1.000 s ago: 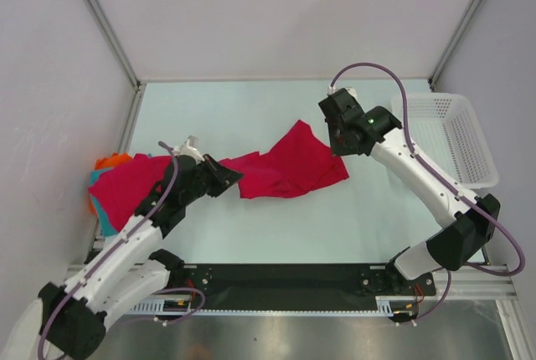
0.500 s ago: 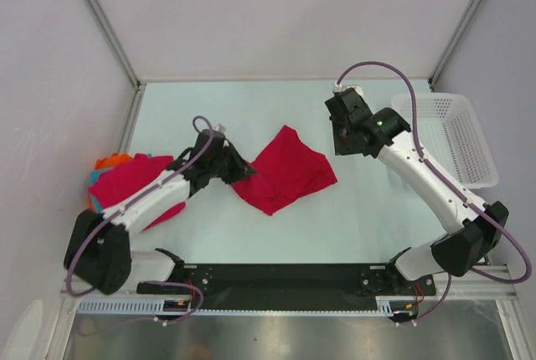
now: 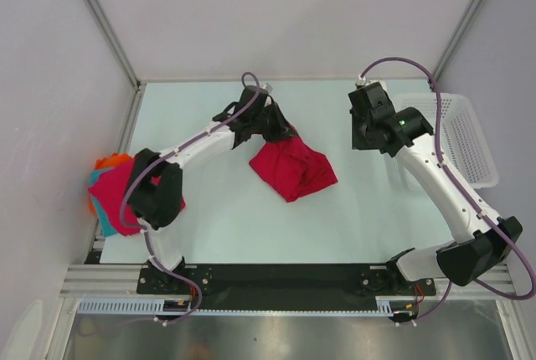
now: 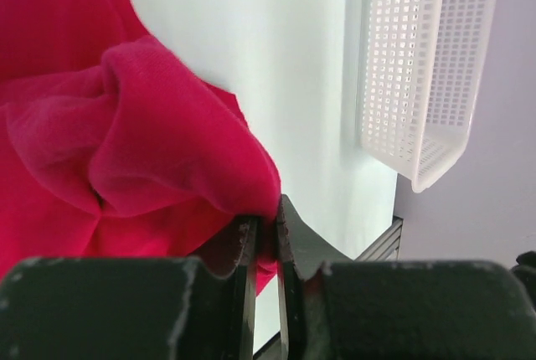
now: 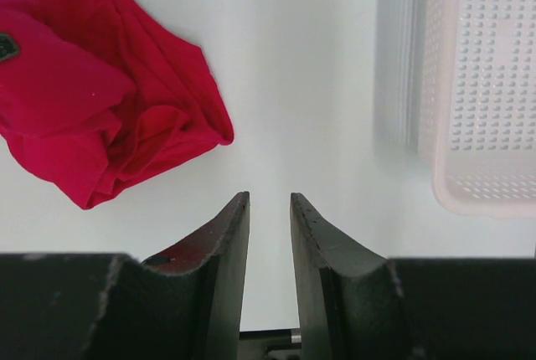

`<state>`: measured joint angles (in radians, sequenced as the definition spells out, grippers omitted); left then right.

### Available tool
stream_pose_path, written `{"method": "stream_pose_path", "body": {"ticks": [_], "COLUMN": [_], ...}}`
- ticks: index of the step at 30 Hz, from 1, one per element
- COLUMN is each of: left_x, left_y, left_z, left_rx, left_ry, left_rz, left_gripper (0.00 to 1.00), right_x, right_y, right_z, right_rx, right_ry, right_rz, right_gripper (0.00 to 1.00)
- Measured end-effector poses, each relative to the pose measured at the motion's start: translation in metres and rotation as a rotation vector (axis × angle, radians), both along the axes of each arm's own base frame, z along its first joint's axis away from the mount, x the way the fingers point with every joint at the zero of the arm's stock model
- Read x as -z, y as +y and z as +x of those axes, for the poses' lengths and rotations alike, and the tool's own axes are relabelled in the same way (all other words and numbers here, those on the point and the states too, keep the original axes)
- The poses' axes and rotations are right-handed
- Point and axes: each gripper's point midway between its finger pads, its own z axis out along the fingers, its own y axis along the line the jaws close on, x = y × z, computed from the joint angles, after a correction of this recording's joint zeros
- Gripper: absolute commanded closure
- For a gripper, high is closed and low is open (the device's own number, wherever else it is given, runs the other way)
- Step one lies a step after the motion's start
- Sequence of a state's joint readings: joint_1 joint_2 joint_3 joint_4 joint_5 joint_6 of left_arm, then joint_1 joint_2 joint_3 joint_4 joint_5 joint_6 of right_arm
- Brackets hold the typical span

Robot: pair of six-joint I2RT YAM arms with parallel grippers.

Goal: Fold and stack the t-shirts

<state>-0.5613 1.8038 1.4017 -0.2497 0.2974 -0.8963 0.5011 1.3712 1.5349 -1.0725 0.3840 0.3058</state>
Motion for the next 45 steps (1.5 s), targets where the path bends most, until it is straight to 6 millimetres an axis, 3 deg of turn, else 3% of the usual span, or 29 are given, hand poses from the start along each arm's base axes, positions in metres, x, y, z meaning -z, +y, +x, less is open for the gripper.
{"method": "stream_pose_path", "body": {"ticks": [5, 12, 20, 23, 26, 34, 36, 40, 45], "left_x": [0.021, 0.055, 0.058, 0.052, 0.033, -0.073, -0.088, -0.081, -0.039], "left_y": [-0.027, -0.045, -0.045, -0.031, -0.003, 0.089, 0.106, 0.132, 0.141], "left_z": [0.007, 0.0, -0.004, -0.013, -0.035, -0.109, -0.13, -0.16, -0.173], "left_rx": [0.052, 0.103, 0.112, 0.096, 0.067, -0.059, -0.081, -0.118, -0.126], "left_ry": [0.039, 0.108, 0.114, 0.105, 0.092, -0.152, -0.209, -0.222, -0.125], "left_rz": [0.001, 0.019, 0.035, 0.051, 0.061, 0.01, -0.016, -0.01, 0.048], "left_gripper": [0.83, 0.84, 0.84, 0.85, 0.84, 0.8, 0.79, 0.79, 0.78], "right_x": [0.006, 0.012, 0.011, 0.011, 0.011, 0.01, 0.01, 0.01, 0.015], "right_y": [-0.01, -0.017, -0.017, -0.014, -0.01, 0.007, 0.016, 0.033, 0.043], "right_z": [0.001, 0.0, -0.003, -0.003, -0.003, -0.006, -0.009, -0.015, -0.023], "right_rx": [0.015, 0.025, 0.016, 0.007, -0.006, -0.053, -0.076, -0.117, -0.14], "right_ry": [0.019, 0.034, 0.035, 0.034, 0.036, 0.04, 0.04, 0.039, 0.049], "right_rz": [-0.013, -0.019, -0.009, 0.005, 0.022, 0.065, 0.072, 0.088, 0.094], "right_gripper": [0.68, 0.68, 0.68, 0.68, 0.68, 0.68, 0.68, 0.68, 0.68]}}
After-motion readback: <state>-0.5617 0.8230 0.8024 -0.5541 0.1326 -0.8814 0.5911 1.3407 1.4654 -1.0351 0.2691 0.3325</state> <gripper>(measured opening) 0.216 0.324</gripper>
